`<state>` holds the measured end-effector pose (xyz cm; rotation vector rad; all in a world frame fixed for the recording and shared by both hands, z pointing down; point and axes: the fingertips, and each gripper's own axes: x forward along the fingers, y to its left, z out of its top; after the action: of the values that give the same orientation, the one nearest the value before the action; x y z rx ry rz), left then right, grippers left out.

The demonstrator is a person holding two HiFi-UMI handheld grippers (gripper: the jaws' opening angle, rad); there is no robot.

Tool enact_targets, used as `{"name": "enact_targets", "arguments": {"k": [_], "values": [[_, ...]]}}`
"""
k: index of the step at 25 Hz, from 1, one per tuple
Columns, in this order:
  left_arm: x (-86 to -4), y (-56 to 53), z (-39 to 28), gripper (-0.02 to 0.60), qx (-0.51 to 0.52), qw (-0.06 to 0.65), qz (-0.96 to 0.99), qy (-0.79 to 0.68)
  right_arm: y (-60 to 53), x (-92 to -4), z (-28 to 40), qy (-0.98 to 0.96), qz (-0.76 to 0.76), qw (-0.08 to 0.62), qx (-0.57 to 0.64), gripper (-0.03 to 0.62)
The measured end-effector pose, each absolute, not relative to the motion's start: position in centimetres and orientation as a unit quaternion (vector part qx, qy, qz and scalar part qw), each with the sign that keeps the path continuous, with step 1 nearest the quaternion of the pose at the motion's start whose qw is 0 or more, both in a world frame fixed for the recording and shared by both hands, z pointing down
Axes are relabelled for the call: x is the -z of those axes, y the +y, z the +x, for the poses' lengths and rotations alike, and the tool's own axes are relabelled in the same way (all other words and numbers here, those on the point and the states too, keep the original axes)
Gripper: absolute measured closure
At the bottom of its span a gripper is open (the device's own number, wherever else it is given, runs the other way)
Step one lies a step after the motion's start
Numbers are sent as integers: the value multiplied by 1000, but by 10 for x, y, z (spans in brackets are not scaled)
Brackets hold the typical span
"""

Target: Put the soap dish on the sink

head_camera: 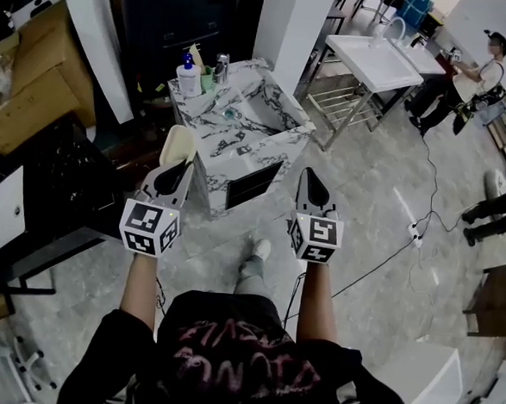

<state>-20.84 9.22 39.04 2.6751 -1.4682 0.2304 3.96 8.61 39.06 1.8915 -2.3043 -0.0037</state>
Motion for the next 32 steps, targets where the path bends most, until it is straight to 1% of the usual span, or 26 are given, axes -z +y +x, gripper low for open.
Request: {"name": "enact_targets", "arguments": {"k": [7,16,23,32], "values": [[-409,20,-181,555,-87,59,867,-488,9,-404,64,-778,621,93,-5,580],[-418,-74,-129,555,-108,70,853,-505,-100,-413,110,-799,596,80,-25,580],[-423,-139,-94,555,-116,79,838,-527,-171,-427,140,-817,566,109,-18,580],[-428,-185,-57,555,-134,84,831,-534,-227,-431,175,-825,557,88,-40,580]]}}
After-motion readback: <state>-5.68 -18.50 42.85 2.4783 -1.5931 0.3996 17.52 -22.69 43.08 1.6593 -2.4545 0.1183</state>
